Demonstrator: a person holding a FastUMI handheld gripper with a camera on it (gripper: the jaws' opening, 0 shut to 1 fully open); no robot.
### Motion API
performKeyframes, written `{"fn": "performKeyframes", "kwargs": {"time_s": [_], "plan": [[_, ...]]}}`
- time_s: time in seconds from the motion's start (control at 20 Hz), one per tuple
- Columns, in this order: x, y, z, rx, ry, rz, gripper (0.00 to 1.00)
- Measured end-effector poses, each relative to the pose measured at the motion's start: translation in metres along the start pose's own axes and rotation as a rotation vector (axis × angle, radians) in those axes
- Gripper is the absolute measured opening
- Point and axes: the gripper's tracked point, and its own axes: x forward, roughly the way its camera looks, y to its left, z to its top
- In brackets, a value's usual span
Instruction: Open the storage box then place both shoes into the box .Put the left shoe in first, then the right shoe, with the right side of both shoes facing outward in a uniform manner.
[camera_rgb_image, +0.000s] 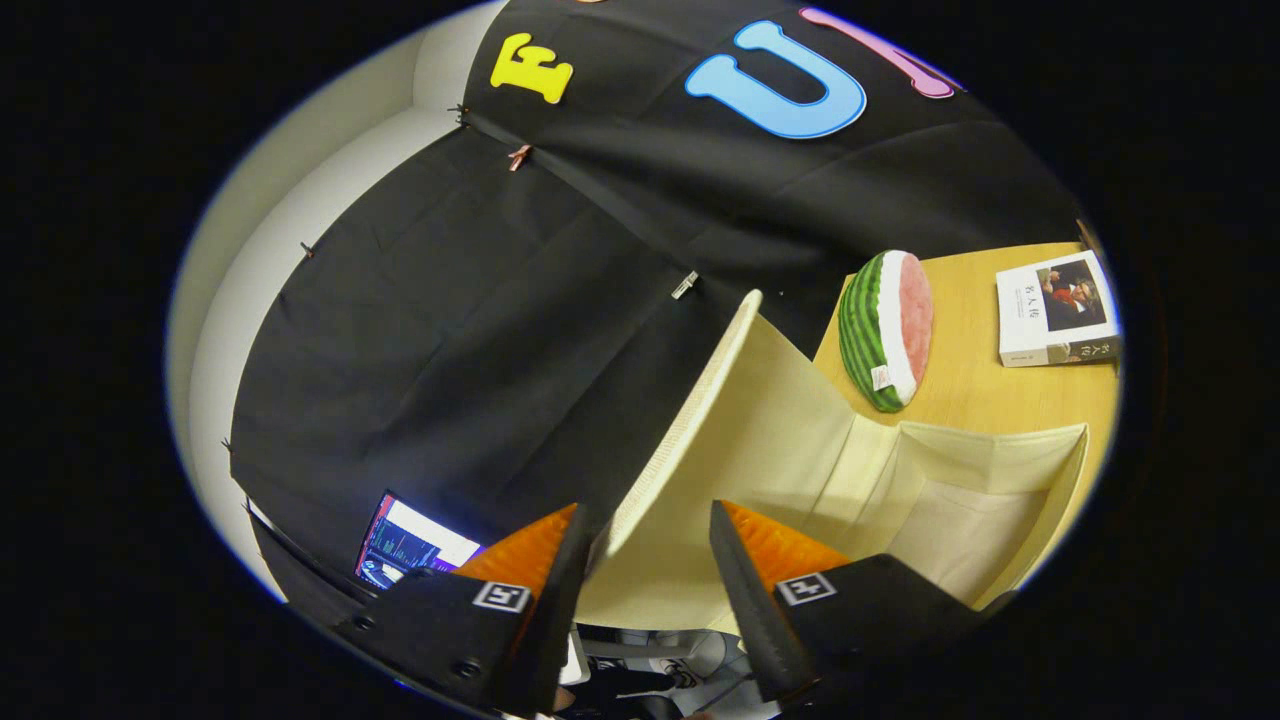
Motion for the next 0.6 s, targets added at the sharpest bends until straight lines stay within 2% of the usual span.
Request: {"fn": "performKeyframes", "kwargs": {"time_s": [0.1, 0.15, 0.3, 0.6], "plan": [[0.001, 0.003, -0.004, 0.011, 0.007, 0.017, 0.89], [-0.001, 0.008, -0.004, 0.03, -0.002, 0.037, 0.93], [-0.005, 0.007, 0.004, 0.067, -0.039, 0.052, 0.95], [-0.033, -0.033, 0.005, 0.002, -0.043, -0.065, 0.96]]}}
